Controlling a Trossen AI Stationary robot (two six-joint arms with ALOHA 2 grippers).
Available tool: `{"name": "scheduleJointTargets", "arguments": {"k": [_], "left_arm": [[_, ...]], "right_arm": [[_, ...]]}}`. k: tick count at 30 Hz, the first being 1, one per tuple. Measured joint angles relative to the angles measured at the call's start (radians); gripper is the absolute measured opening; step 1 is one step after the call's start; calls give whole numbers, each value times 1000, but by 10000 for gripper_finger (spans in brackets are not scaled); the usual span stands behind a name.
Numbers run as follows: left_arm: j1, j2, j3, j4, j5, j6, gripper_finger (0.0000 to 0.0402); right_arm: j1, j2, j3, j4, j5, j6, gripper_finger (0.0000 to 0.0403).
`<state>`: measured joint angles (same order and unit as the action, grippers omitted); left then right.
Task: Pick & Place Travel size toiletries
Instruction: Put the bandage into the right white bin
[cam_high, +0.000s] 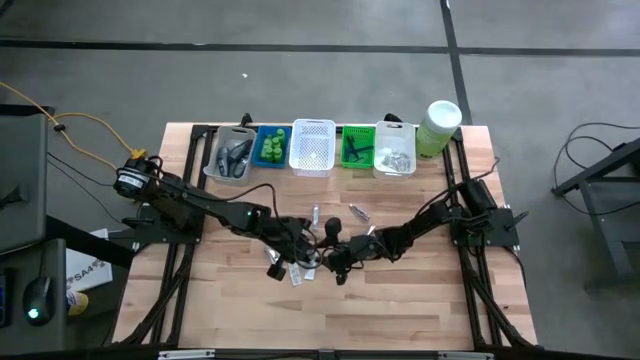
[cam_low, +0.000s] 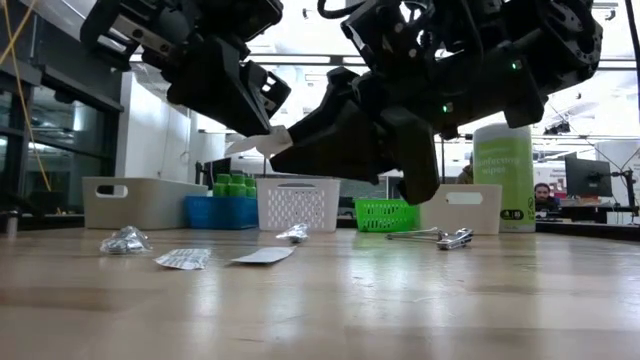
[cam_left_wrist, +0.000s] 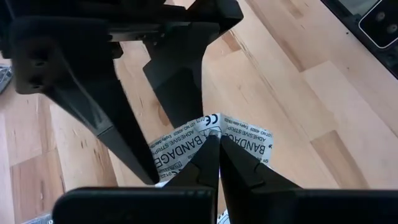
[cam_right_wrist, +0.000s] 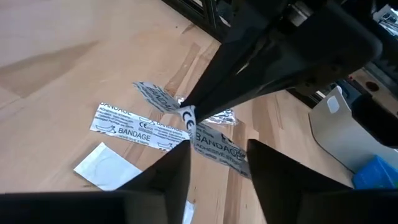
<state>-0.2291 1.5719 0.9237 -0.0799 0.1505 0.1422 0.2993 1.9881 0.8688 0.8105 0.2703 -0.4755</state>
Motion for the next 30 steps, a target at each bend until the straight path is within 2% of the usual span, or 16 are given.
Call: {"name": "scheduleJointTargets", "arguments": {"k": [12, 16, 20, 26, 30], "left_arm": [[-1, 1, 0, -5, 0, -18, 0], [-1, 1, 0, -19, -12, -40, 6], [-1, 2, 1, -55, -79, -52, 28], [0, 2, 1, -90, -164, -76, 100], [0, 2, 71, -264, -229, -120, 144]], "right_arm": [[3, 0, 0, 0, -8, 39, 11], [3, 0, 0, -4, -10, 69, 3], [3, 0, 0, -24, -10, 87, 3], [-1, -1, 0, -64, 10, 183, 2], [-25, -40, 1, -182, 85, 266, 2]]}}
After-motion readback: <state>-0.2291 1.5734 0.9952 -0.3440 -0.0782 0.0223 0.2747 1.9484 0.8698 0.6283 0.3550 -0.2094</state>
